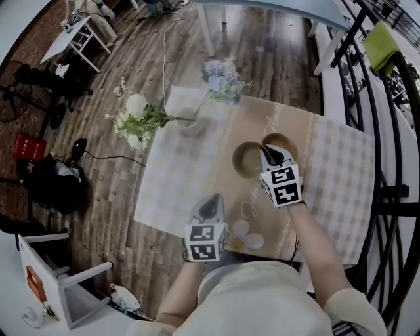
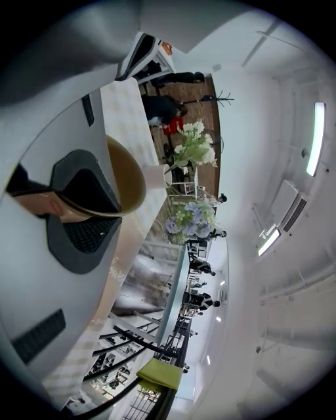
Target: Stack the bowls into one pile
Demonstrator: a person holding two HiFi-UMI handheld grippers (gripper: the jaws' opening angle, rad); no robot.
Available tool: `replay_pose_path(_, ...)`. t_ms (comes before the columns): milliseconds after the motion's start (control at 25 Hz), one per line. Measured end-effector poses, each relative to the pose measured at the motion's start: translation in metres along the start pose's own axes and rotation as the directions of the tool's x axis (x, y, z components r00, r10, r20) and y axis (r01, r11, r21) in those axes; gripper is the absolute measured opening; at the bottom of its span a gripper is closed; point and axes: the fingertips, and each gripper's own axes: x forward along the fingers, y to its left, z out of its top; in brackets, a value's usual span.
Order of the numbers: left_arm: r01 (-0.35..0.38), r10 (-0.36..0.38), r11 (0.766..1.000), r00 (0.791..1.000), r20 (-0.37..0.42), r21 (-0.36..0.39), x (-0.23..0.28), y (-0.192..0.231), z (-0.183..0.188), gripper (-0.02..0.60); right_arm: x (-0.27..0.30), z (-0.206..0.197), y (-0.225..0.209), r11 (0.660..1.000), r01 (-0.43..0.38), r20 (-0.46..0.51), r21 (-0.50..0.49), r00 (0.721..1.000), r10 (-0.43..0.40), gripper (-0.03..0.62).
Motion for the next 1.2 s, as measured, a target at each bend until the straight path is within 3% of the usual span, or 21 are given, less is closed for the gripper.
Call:
replay_pose_path(640,0.027,-0.026,0.999,0.999,-0.028,0.031,0.027,-0.052,-0.002,0.003,-0.012,-0.009,-0.080,0.997,0.070,0.013,0.044,0.997,-0.071,0.017)
replay_pose_path(1200,0.028,-0.026,0.999,0.999,-0.047,0.041,0.036,-0.071,-0.007,0.003,0.005,-0.041,-0.106,0.992,0.089,-0.047,0.091,0.995,-0.085,0.017)
